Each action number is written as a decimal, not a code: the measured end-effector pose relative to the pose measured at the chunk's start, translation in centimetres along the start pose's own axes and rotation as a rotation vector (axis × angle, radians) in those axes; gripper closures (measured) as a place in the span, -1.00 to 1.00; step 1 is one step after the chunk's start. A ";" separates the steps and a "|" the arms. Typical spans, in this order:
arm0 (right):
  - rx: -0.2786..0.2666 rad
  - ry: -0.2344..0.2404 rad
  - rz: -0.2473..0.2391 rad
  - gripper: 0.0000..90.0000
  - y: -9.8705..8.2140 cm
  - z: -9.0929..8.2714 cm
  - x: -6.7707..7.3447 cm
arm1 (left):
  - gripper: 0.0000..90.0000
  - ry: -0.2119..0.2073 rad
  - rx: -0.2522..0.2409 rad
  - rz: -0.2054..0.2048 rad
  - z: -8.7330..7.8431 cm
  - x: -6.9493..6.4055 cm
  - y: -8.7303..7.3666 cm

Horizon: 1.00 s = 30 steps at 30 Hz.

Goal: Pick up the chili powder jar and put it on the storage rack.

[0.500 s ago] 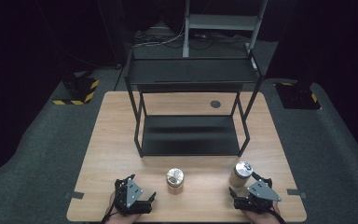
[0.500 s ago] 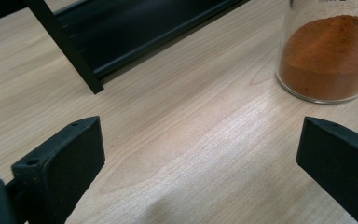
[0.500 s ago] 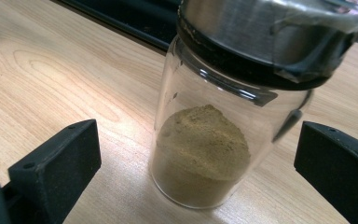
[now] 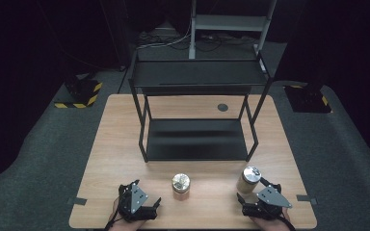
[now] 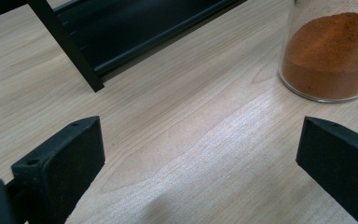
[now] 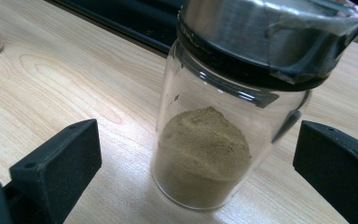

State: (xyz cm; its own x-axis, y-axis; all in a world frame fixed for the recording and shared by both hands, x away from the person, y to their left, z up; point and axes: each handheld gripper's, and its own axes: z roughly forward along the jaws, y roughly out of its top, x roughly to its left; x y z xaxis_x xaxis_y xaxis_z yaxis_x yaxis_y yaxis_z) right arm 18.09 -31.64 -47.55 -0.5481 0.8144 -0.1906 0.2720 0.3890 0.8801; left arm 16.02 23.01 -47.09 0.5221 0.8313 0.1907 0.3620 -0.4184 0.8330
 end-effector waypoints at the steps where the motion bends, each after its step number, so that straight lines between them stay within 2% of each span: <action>1: 0.002 0.002 -0.001 -0.99 0.0 0.0 0.0 | -0.97 0.004 0.001 -0.005 0.0 0.0 0.0; 6: 0.005 0.009 -0.002 -1.00 0.1 0.0 -0.1 | -0.98 0.015 0.002 -0.008 0.0 -0.2 0.0; 11: 0.002 0.009 0.007 -1.00 0.0 -0.1 -0.2 | -0.99 0.017 -0.002 0.014 0.0 -0.4 0.0; 18: 0.007 0.003 -0.010 -1.00 0.1 -0.1 0.1 | -0.98 0.006 -0.052 0.011 -0.2 -0.3 -0.5; 20: 0.009 0.001 -0.009 -1.00 0.1 -0.1 0.1 | -0.98 0.015 -0.068 0.029 -0.5 -0.5 -0.3; 26: 0.005 0.004 -0.006 -1.00 0.0 -0.1 0.0 | -0.98 0.019 -0.098 0.015 -1.3 -0.3 -0.2; 30: 0.006 0.006 -0.002 -1.00 0.0 -0.1 0.0 | -0.98 0.020 -0.138 -0.005 -2.2 -0.2 0.2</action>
State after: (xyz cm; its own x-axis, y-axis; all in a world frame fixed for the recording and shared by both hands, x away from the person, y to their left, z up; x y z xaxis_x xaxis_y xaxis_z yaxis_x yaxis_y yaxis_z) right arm 18.03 -31.69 -47.46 -0.5535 0.8110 -0.1895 0.2757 0.3932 0.8771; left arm 14.25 23.58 -45.83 0.5044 0.8410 0.1958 0.2538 -0.3612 0.8973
